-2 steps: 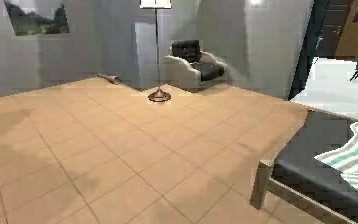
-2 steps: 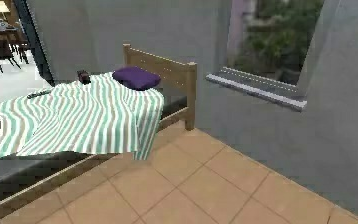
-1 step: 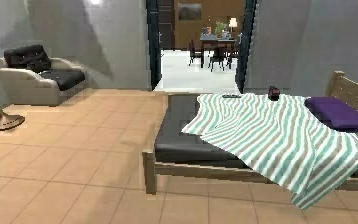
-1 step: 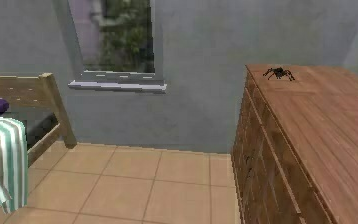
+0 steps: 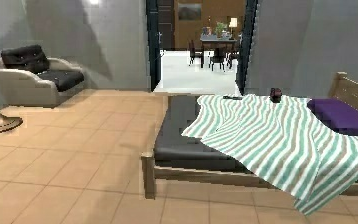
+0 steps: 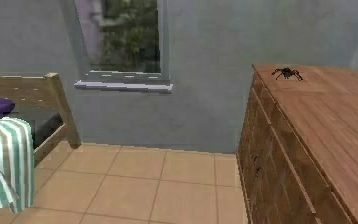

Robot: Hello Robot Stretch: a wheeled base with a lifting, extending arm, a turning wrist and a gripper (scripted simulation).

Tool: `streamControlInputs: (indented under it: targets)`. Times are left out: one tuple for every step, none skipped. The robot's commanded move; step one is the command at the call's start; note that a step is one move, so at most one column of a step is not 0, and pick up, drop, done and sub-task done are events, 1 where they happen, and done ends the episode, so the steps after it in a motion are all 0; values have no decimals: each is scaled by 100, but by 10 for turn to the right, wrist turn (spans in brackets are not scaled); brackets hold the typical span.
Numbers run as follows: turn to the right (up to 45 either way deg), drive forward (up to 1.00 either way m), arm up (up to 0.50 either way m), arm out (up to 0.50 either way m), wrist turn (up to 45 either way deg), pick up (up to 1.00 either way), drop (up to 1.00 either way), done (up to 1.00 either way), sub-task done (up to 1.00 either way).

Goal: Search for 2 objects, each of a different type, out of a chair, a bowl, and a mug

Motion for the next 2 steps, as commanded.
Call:
streamControlInputs:
  targets:
    - [450, 0, 0, 0, 0, 0, 0, 0, 0]
    - [450, 0, 0, 0, 0, 0, 0, 0, 0]
